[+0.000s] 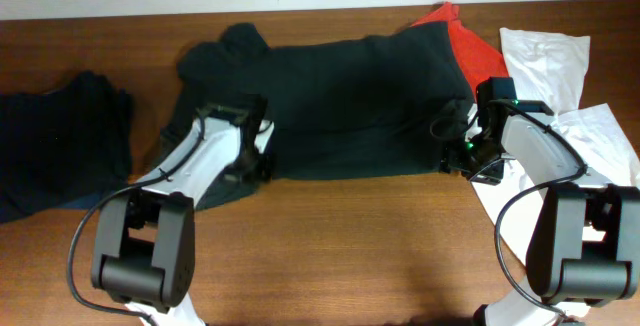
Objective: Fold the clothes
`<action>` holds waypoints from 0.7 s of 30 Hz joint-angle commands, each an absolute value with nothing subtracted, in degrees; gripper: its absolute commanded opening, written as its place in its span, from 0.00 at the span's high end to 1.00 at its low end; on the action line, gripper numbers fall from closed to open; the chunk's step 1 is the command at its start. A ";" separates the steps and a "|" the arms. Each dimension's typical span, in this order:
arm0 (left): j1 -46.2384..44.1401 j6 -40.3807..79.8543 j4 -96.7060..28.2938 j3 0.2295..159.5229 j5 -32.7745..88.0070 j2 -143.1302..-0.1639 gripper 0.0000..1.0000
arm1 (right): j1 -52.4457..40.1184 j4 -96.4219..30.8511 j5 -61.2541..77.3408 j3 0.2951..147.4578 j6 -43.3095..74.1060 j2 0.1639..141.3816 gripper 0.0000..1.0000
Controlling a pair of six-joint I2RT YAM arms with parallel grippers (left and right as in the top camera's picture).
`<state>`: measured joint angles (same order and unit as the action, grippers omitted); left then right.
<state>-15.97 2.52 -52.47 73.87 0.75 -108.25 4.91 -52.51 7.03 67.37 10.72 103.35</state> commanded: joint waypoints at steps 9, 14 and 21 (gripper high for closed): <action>-16.03 3.14 -37.50 86.63 -8.45 -110.69 1.00 | 5.28 -52.75 7.31 67.57 10.96 103.61 0.32; -16.01 3.14 -33.15 86.63 -7.35 -110.89 0.74 | 5.28 -52.71 7.31 67.57 10.94 103.61 0.32; -9.54 8.34 -49.65 90.13 -8.84 -109.10 0.40 | 5.28 -52.77 7.07 67.57 10.92 103.61 0.32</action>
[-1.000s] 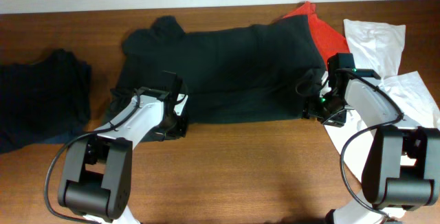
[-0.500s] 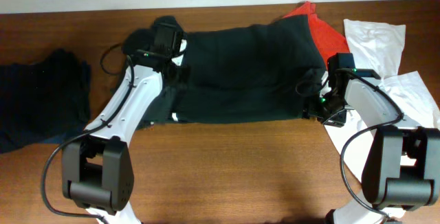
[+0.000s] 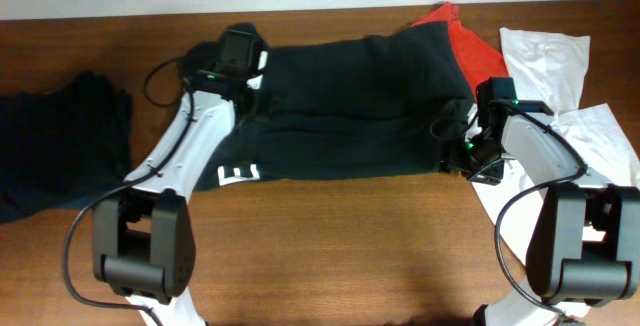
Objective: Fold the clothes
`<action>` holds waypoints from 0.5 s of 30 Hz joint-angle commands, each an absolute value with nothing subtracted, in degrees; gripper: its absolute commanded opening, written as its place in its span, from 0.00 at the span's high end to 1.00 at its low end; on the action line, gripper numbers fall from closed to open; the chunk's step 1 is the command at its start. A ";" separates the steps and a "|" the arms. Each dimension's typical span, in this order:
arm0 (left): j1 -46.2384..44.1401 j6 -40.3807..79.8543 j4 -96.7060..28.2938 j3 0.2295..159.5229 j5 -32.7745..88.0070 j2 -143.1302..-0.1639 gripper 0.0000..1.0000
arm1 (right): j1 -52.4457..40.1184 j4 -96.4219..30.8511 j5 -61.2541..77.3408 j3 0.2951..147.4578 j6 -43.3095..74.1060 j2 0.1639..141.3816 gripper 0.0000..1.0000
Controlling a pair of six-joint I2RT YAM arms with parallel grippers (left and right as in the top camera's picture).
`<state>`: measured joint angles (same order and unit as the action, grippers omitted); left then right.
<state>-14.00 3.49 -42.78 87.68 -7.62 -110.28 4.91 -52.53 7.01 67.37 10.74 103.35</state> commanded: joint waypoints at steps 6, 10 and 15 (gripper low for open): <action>0.32 15.84 -62.35 87.31 -8.36 -108.75 0.44 | 5.28 -53.98 7.09 67.57 10.94 103.61 0.32; 4.03 15.57 -56.86 81.49 -2.20 -108.77 0.49 | 5.28 -54.52 7.09 67.57 10.94 103.61 0.32; 5.98 15.86 -55.09 75.31 -8.40 -108.77 0.36 | 5.28 -55.31 7.05 67.57 10.92 103.61 0.32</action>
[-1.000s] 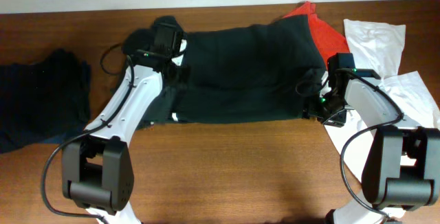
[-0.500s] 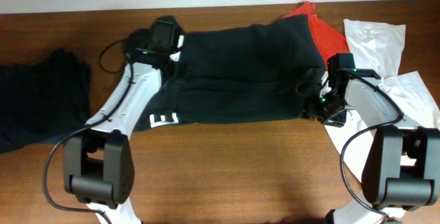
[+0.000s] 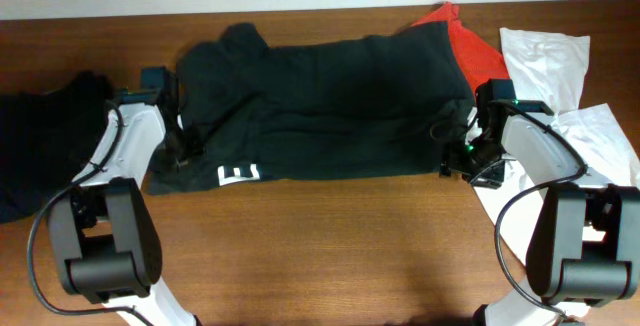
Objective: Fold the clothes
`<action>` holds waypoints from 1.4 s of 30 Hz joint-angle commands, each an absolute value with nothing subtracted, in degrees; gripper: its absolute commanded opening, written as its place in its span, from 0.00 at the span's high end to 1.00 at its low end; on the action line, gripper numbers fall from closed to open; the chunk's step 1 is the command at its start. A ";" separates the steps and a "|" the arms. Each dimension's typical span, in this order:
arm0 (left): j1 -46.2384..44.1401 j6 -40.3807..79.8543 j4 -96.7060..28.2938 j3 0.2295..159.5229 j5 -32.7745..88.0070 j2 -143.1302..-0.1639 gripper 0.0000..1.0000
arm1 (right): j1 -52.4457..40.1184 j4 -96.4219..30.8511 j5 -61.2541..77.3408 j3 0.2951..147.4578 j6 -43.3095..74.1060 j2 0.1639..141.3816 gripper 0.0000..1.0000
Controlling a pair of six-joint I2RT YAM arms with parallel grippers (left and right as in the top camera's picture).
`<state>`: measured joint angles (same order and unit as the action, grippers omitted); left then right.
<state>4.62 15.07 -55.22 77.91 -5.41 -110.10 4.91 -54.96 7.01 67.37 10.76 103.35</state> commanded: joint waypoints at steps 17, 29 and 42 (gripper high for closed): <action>14.06 15.84 -43.40 61.21 -12.36 -108.77 0.71 | 5.28 -56.84 7.09 67.57 10.94 103.61 0.32; 19.57 15.11 -49.63 67.13 -17.78 -107.11 0.40 | 5.28 -56.82 7.09 67.57 10.94 103.61 0.32; 13.89 7.62 -44.31 74.00 -5.30 -100.05 0.84 | 5.28 -56.82 7.07 67.57 10.94 103.61 0.32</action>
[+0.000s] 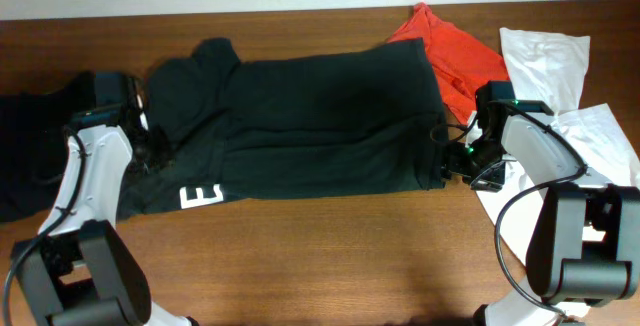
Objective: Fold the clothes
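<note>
A dark green garment lies spread across the table's middle, with a white "E" patch near its lower left corner. My left gripper is at the garment's left edge, shut on the cloth there. At the right edge my right gripper sits on the cloth near the lower right corner and looks shut on it. The fingers themselves are small and dark in the overhead view.
A red garment pokes out behind the dark one's upper right corner. White clothes lie at the far right, partly under the right arm. A dark navy garment lies at the left edge.
My left gripper has moved left and the dark garment has shifted left with it. The upper right corner has drawn off the red garment. The right gripper has stayed where it was.
My left gripper was first on the garment's lower left part, with the "E" patch hidden. Then it was up at the top left and the patch showed. Then it was at the left edge, and now further left with the garment stretched wider. The right gripper stayed at the right edge throughout.
</note>
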`<action>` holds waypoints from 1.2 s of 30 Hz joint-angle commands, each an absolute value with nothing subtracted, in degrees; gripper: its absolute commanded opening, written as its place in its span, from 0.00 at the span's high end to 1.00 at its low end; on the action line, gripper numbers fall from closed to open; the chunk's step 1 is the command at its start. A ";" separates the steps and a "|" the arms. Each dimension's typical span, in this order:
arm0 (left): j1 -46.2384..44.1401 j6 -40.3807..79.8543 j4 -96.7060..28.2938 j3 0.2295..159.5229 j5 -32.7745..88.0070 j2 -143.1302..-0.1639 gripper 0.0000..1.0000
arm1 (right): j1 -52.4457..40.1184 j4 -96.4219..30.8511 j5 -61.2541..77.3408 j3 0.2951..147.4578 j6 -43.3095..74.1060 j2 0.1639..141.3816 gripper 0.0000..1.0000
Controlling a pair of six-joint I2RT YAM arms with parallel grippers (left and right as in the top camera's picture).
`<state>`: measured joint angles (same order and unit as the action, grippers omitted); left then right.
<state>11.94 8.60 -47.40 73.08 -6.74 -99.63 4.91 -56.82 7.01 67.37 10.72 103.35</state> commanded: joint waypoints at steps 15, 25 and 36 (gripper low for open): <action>30.83 6.28 -31.79 74.04 0.25 -114.30 0.94 | 5.28 -58.50 7.05 67.55 10.94 103.61 0.32; 31.64 4.16 -37.19 81.30 5.72 -114.04 0.86 | 5.28 -58.52 7.07 67.57 10.94 103.61 0.32; 19.31 3.40 -53.41 84.66 6.87 -109.80 0.77 | 5.28 -58.46 9.76 67.57 10.57 103.61 0.32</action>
